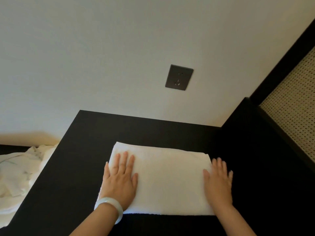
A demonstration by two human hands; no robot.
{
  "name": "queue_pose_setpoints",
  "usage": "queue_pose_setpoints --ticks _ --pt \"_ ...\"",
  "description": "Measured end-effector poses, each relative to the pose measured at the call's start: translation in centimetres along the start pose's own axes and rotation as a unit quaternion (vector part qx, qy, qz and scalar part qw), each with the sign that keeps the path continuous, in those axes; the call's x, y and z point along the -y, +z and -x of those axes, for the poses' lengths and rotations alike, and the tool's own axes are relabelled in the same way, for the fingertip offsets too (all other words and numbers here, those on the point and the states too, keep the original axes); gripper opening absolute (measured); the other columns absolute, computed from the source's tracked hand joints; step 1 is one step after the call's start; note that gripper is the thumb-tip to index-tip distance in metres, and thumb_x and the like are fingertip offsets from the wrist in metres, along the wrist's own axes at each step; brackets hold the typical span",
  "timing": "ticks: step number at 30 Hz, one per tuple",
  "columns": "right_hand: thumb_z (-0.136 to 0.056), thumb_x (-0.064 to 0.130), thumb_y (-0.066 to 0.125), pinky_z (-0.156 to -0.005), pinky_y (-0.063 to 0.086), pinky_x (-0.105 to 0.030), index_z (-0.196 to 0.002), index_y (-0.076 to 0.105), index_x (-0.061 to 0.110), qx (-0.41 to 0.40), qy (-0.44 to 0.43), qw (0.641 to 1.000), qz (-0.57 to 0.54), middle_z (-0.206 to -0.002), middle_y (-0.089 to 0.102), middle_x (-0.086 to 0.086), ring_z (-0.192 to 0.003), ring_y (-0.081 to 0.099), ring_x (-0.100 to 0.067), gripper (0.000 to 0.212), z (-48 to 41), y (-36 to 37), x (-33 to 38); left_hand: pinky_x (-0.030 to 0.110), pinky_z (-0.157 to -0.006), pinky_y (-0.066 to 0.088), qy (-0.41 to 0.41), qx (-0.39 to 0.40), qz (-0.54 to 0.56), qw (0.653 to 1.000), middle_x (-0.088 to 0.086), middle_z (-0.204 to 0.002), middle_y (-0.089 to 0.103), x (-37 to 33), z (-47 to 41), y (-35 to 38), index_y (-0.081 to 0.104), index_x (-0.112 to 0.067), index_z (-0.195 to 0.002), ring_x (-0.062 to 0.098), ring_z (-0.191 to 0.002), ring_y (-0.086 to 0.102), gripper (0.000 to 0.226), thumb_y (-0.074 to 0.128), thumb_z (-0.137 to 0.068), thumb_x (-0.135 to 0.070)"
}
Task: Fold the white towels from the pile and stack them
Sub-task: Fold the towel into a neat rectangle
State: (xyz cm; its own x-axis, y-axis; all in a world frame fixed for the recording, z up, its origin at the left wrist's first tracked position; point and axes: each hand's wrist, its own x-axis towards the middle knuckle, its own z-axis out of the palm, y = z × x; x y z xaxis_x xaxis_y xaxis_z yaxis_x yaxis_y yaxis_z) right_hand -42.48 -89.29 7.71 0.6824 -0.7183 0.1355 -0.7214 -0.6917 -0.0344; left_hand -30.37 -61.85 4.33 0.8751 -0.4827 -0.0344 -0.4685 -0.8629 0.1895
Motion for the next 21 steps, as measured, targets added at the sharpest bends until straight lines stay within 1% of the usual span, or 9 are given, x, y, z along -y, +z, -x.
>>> queue_pose_setpoints --ticks 1,3,5,7,9,11,15,18,21 --pt "-0.104 0.039 0.028 -0.123 -0.008 -0.034 -0.158 0.009 0.018 -0.024 -0.056 0.997 -0.050 -0.166 0.006 0.000 -0.152 -0.001 -0.015 0.060 0.0 -0.3 2.4 0.053 -0.120 -0.001 -0.003 0.002 0.000 1.000 -0.002 -0.157 -0.027 -0.1 0.0 0.0 -0.027 -0.026 -0.146 0.025 -0.145 -0.026 0.079 -0.041 -0.074 -0.053" --pt "-0.104 0.037 0.036 -0.116 -0.021 -0.021 -0.158 0.010 0.022 0.037 -0.218 0.965 -0.142 -0.165 0.004 0.006 -0.150 -0.006 -0.007 0.062 0.9 -0.6 8.3 0.054 -0.120 -0.003 -0.006 0.004 -0.005 1.000 -0.001 -0.156 -0.031 -0.1 0.0 -0.1 -0.031 -0.026 -0.144 0.025 -0.143 -0.030 0.071 -0.033 -0.078 -0.053" --pt "-0.104 0.044 0.026 -0.115 -0.023 -0.026 -0.158 0.003 0.023 0.129 -0.358 0.918 -0.108 -0.165 -0.004 0.008 -0.148 -0.015 -0.004 0.062 2.7 0.4 12.9 0.056 -0.119 -0.004 -0.012 0.017 -0.010 1.000 -0.001 -0.155 -0.033 -0.1 0.0 -0.1 -0.033 -0.027 -0.142 0.026 -0.141 -0.032 0.069 -0.026 -0.078 -0.051" --pt "-0.102 0.050 0.014 -0.119 -0.021 -0.033 -0.157 -0.004 0.025 0.147 -0.402 0.902 -0.054 -0.165 -0.011 0.009 -0.147 -0.022 -0.003 0.063 2.8 1.7 13.6 0.057 -0.119 -0.001 -0.016 0.011 -0.015 1.000 0.001 -0.157 -0.028 -0.1 -0.1 -0.2 -0.027 -0.027 -0.145 0.028 -0.144 -0.026 0.069 -0.021 -0.081 -0.051" --pt "-0.103 0.048 0.013 -0.119 -0.019 -0.031 -0.156 -0.010 0.029 0.128 -0.359 0.924 -0.046 -0.163 -0.017 0.013 -0.145 -0.024 -0.001 0.061 0.8 2.7 10.9 0.058 -0.119 0.000 -0.012 0.015 -0.021 1.000 0.002 -0.157 -0.027 -0.1 0.0 -0.2 -0.025 -0.028 -0.146 0.029 -0.145 -0.024 0.067 -0.019 -0.083 -0.052" --pt "-0.104 0.047 0.012 -0.120 -0.017 -0.029 -0.155 -0.012 0.029 0.117 -0.284 0.950 -0.054 -0.163 -0.017 0.013 -0.145 -0.023 -0.001 0.059 -1.6 3.1 6.8 0.058 -0.118 -0.002 -0.006 0.019 -0.023 1.000 0.001 -0.154 -0.034 0.1 0.1 0.1 -0.031 -0.029 -0.144 0.029 -0.144 -0.028 0.066 -0.022 -0.083 -0.053" --pt "-0.094 0.054 -0.005 -0.123 -0.008 -0.035 -0.152 -0.017 0.035 0.105 -0.162 0.980 -0.044 -0.164 -0.014 0.011 -0.148 -0.019 -0.005 0.062 -5.0 3.2 0.2 0.057 -0.119 -0.006 -0.002 0.025 -0.021 0.999 -0.001 -0.152 -0.040 0.1 0.0 0.0 -0.037 -0.030 -0.141 0.028 -0.141 -0.035 0.065 -0.024 -0.083 -0.055" --pt "-0.102 0.047 0.008 -0.124 -0.006 -0.037 -0.152 -0.017 0.035 0.104 -0.081 0.989 -0.064 -0.166 -0.009 0.003 -0.151 -0.011 -0.010 0.057 -5.8 3.6 -1.0 0.055 -0.119 -0.009 0.001 0.040 -0.024 0.999 -0.003 -0.150 -0.044 -0.1 0.1 -0.3 -0.044 -0.031 -0.137 0.026 -0.140 -0.038 0.064 -0.026 -0.080 -0.055" --pt "-0.105 0.044 0.015 -0.123 -0.008 -0.036 -0.155 -0.012 0.032 0.113 -0.058 0.989 -0.076 -0.166 -0.007 0.000 -0.152 -0.008 -0.014 0.058 -6.0 3.7 -0.7 0.054 -0.120 -0.008 -0.007 0.057 -0.028 0.998 -0.003 -0.151 -0.043 -0.3 0.2 -0.9 -0.043 -0.031 -0.138 0.025 -0.141 -0.036 0.066 -0.028 -0.077 -0.055"
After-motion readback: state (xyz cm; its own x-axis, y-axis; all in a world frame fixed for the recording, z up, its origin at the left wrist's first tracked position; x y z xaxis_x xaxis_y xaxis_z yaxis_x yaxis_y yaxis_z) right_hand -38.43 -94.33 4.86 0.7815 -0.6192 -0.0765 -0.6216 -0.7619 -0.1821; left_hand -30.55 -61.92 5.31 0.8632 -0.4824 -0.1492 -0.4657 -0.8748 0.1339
